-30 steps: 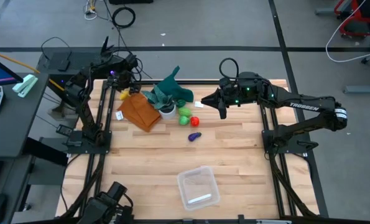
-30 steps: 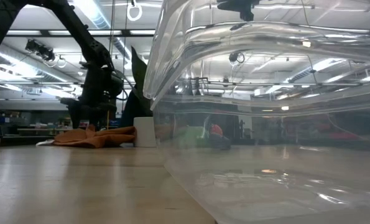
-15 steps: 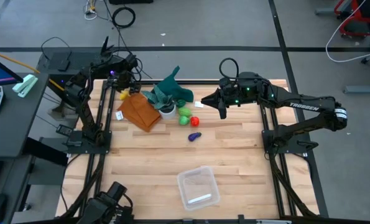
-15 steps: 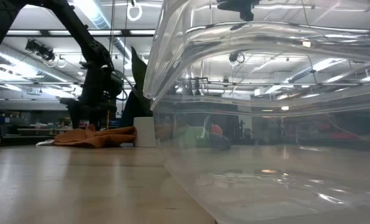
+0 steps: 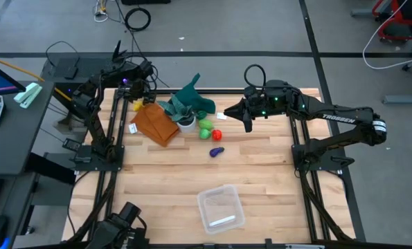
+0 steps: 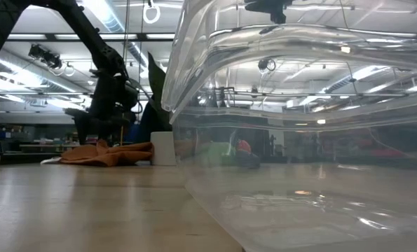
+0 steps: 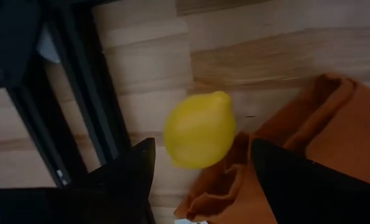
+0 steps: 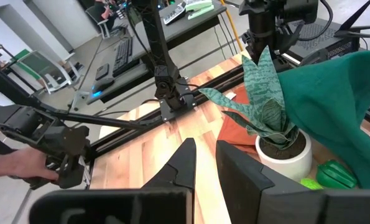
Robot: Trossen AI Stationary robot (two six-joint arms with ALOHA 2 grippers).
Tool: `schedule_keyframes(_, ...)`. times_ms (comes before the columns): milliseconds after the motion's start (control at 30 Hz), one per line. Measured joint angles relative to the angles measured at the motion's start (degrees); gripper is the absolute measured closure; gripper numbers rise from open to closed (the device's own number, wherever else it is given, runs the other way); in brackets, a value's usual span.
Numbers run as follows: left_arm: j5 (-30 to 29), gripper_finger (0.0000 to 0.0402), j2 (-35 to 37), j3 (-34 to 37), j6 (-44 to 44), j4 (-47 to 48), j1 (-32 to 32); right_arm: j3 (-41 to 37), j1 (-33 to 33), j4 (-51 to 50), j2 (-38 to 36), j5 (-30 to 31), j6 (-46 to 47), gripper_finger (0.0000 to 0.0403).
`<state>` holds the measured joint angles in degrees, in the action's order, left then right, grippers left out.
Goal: Pick and placing Produce into tupperware
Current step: Put the lemon into the transparent bin
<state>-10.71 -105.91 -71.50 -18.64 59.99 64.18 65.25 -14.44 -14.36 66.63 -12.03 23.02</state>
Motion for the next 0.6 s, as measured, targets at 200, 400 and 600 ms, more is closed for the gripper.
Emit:
schedule_keyframes(200, -1.6, 0.0140, -1.3, 0.0, -0.3, 0.9, -0.6, 0.0, 0.0, 0.0, 0.0, 0.0, -0.1, 0.0373)
schedule_keyframes(400, -1.5, 0.0150, -1.4, 0.0, -0.3, 1.3, -0.7, 0.0, 0.0, 0.0, 0.0, 0.0, -0.2, 0.0373)
schedule_keyframes(600, -1.6, 0.0165, -2.5, 0.0, -0.3, 2.5, -1.1, 0.0, 0.0, 0.0, 0.0, 0.0, -0.1, 0.0373)
